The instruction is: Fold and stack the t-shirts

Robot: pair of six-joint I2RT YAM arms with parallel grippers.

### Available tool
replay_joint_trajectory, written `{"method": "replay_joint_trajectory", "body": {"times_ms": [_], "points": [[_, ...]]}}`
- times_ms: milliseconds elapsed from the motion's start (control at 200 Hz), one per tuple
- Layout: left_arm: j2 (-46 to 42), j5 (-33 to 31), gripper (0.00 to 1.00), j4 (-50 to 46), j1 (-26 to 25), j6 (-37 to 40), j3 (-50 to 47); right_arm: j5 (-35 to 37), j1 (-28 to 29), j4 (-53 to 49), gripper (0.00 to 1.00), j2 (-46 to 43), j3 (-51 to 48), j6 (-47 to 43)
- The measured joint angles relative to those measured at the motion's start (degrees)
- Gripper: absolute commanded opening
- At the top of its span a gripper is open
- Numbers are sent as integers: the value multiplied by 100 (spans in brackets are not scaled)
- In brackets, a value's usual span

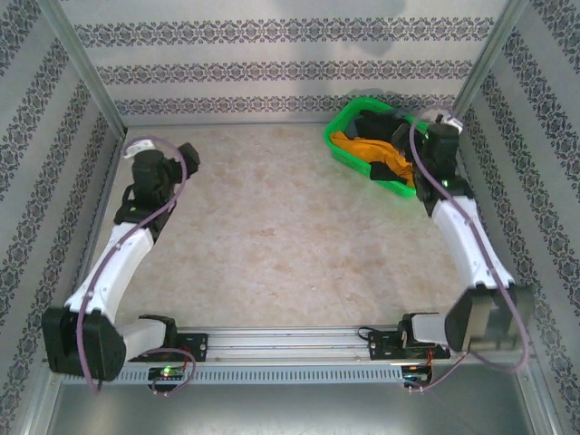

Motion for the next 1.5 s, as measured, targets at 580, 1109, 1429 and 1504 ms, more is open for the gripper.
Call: {"method": "replay_joint_trajectory", "body": {"times_ms": [580,1109,1429,1504], "points": [[474,1261,72,-647,-1220,-597,184,-549,-4,-1888,63,3853,2911,1029],[-63,1314,60,-1075,-1233,-603,186,-610,-13,-1464,0,4026,2951,981],[-129,1222,59,-1165,-1233,-590,186,-85,494,-833,0,1624,2817,343],[-120,1161,59,-1165,-1235,-590,186,-63,577,-704,0,1244,2988,280]]}}
